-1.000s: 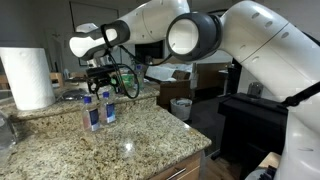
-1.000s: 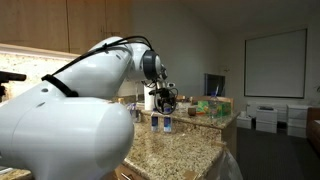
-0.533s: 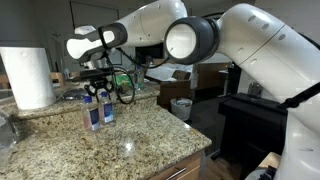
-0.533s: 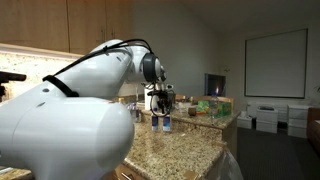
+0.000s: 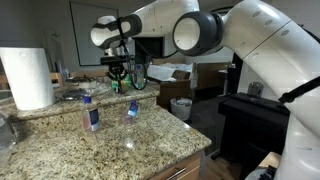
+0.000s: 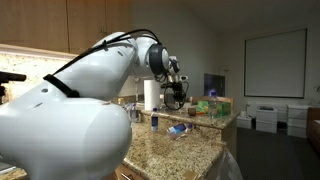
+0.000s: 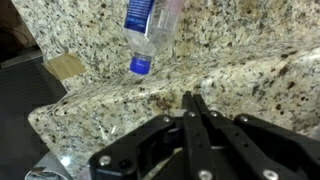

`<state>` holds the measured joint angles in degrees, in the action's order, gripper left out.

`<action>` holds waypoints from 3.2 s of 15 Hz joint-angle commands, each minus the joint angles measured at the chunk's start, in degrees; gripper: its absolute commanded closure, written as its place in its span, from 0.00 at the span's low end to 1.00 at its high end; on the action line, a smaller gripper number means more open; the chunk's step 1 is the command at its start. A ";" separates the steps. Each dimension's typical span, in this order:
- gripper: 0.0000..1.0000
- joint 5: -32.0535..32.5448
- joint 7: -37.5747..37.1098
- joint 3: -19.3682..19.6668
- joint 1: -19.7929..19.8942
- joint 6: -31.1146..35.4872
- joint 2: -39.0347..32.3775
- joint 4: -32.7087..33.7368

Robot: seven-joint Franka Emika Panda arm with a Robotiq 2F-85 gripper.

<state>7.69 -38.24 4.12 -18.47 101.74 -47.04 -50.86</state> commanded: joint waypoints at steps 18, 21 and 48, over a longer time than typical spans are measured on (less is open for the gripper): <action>0.00 -8.55 2.83 -4.27 2.58 -9.60 23.88 -28.56; 0.00 -9.64 3.59 -6.80 2.51 -3.53 24.07 -31.26; 0.00 -9.53 22.64 -14.45 0.32 -3.89 2.42 -3.24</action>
<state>-1.39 -18.08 -9.65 -18.59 100.44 -43.16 -57.08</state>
